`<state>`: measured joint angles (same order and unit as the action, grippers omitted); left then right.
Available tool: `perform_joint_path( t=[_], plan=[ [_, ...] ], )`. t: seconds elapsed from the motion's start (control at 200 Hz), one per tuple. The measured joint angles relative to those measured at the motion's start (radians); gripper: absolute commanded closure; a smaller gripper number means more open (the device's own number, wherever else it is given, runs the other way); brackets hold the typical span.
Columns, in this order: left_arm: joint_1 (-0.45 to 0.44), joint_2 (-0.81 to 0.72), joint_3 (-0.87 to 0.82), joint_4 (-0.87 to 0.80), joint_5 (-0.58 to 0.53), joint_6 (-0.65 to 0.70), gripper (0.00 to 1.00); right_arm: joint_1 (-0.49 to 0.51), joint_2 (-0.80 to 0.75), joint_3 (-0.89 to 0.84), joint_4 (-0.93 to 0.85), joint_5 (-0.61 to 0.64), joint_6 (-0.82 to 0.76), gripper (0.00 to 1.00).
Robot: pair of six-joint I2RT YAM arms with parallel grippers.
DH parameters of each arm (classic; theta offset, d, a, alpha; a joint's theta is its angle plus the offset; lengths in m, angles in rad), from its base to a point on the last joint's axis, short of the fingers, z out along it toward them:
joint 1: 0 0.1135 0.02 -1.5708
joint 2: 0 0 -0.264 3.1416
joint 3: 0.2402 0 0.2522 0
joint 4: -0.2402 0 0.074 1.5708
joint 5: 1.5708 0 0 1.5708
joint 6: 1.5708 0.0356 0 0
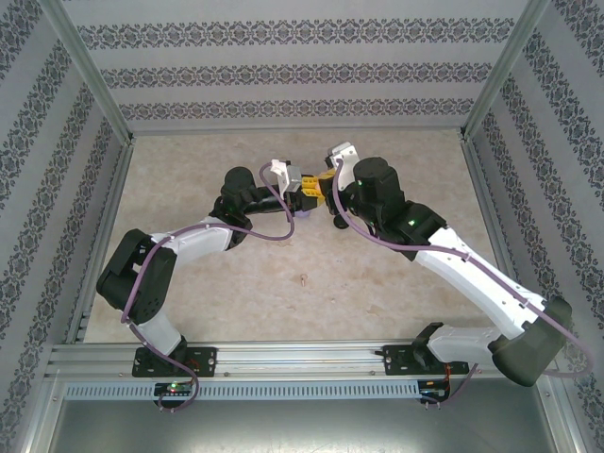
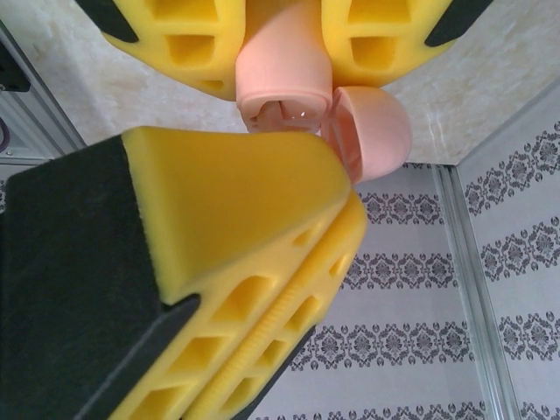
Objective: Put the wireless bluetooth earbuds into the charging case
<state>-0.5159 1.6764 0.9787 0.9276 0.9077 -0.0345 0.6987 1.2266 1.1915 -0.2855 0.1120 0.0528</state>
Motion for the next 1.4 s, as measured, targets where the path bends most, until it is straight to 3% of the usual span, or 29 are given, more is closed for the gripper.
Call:
perform_joint_path(
  t=[0.12, 0.425, 0.61, 1.184, 1.399],
  plan=[
    [0.0, 0.0, 0.0, -0.001, 0.001, -0.007, 1.0, 0.009, -0.003, -0.014, 0.004, 0.0, 0.0, 0.81],
    [-0.002, 0.015, 0.001, 0.072, -0.016, -0.055, 1.0, 0.01, 0.01, 0.021, -0.035, -0.001, 0.06, 0.41],
    [-0.003, 0.02, 0.003, 0.121, -0.049, -0.076, 1.0, -0.024, 0.027, 0.09, -0.087, -0.058, 0.128, 0.27],
    [-0.022, 0.031, 0.004, 0.163, -0.068, -0.078, 1.0, -0.15, -0.023, 0.158, -0.098, -0.16, 0.391, 0.24],
    [-0.015, 0.028, -0.016, 0.165, -0.142, -0.054, 1.0, -0.154, -0.159, 0.01, -0.119, -0.159, 0.496, 0.26]
  ],
)
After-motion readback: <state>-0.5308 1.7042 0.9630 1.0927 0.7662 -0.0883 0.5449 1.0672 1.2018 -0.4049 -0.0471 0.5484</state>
